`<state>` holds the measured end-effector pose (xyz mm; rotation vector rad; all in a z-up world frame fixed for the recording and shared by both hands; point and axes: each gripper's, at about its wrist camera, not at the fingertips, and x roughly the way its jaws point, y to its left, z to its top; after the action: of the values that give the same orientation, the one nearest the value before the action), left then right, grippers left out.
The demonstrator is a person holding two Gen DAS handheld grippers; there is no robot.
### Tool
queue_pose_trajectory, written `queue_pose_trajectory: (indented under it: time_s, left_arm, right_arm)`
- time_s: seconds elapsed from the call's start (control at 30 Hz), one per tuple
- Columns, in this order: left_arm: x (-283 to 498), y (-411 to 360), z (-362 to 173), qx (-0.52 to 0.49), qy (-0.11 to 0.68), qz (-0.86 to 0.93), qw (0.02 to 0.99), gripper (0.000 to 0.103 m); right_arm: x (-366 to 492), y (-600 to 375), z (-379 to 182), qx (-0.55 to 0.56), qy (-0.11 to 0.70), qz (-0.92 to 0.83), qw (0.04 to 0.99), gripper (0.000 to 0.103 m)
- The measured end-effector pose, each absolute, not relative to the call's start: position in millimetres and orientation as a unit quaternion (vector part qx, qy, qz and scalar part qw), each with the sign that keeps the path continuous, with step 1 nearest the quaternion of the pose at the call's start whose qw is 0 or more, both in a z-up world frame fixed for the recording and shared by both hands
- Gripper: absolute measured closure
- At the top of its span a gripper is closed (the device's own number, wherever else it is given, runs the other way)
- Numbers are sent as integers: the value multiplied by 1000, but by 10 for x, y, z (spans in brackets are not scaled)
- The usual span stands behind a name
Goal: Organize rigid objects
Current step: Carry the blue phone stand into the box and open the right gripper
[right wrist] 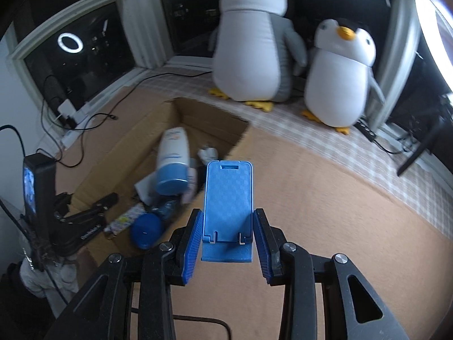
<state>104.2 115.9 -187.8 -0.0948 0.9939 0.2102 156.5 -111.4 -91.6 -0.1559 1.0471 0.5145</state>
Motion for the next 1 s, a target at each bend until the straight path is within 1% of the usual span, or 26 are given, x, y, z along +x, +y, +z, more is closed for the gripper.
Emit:
queue_pose_trajectory:
  time_s: [0.37,1.0]
  left_arm:
    - [1049,1158,-1886,-46,475,101,873,65]
    - [1049,1161,-1888,-46,475,101,873,65]
  right_arm:
    - [1409,-433,-999,-100,491,298,813,71]
    - [1524,-110,-1191,-103,506,313,797,70]
